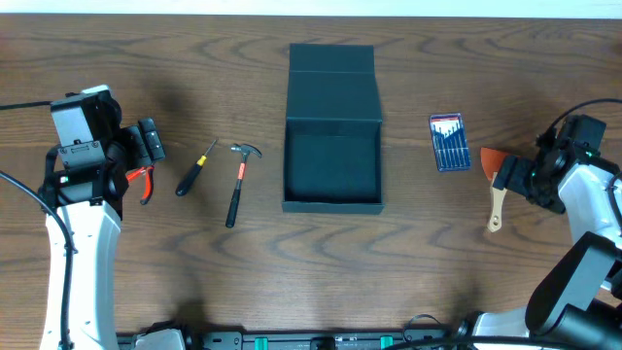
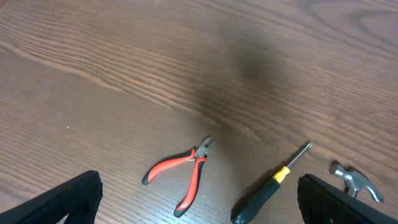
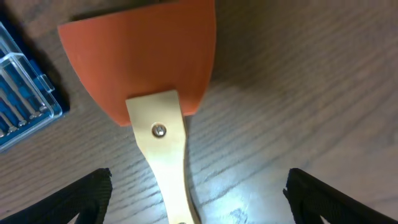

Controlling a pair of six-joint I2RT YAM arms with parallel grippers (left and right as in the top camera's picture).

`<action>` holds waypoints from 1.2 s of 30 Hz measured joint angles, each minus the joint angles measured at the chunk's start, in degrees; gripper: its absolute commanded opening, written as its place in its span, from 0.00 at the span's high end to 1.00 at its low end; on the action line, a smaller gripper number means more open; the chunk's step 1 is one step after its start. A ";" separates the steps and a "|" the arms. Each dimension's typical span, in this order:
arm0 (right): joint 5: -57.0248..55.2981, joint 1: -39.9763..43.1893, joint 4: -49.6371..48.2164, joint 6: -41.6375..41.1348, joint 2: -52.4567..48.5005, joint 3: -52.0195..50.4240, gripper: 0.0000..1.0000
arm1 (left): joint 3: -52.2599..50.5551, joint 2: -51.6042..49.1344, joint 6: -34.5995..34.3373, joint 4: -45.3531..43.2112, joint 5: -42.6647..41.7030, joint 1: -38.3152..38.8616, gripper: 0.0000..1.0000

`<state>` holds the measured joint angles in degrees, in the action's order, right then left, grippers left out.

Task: Pack container
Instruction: 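Raise both arms and move the right gripper toward the orange scraper, then lower the right gripper onto the scraper's wooden handle and grasp it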

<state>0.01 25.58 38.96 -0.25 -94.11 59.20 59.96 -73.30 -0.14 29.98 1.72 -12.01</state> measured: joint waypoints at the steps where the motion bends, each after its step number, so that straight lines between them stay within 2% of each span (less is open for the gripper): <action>1: 0.04 0.00 -0.28 0.39 -0.37 0.00 0.10 | 0.00 0.00 0.00 0.00 0.00 0.00 0.02; 5: 0.26 -0.74 -0.26 0.98 -3.21 0.00 0.11 | 0.00 0.00 0.00 0.00 0.00 0.00 0.02; 15: 0.07 -3.15 -0.85 -0.70 -10.56 0.66 0.24 | 0.00 0.00 0.02 0.00 0.00 0.00 0.02; 20: 0.13 -3.37 -1.22 -1.01 -11.58 1.84 0.44 | 0.00 0.00 0.00 0.00 0.00 0.00 0.01; 27: 0.15 -3.37 -1.20 -1.22 -11.69 1.99 0.43 | 0.00 0.00 0.02 0.00 0.00 0.00 0.02; 32: 0.17 -3.37 -0.81 -1.20 -11.72 2.05 0.53 | 0.00 0.00 0.02 0.00 0.00 0.00 0.02; 36: 0.17 -3.37 -0.37 -1.46 -11.72 2.10 0.57 | 0.00 0.00 0.02 0.00 0.00 0.00 0.02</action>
<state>0.19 22.22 38.59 -1.72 -105.82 61.30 59.96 -73.30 -0.12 29.98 1.72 -12.01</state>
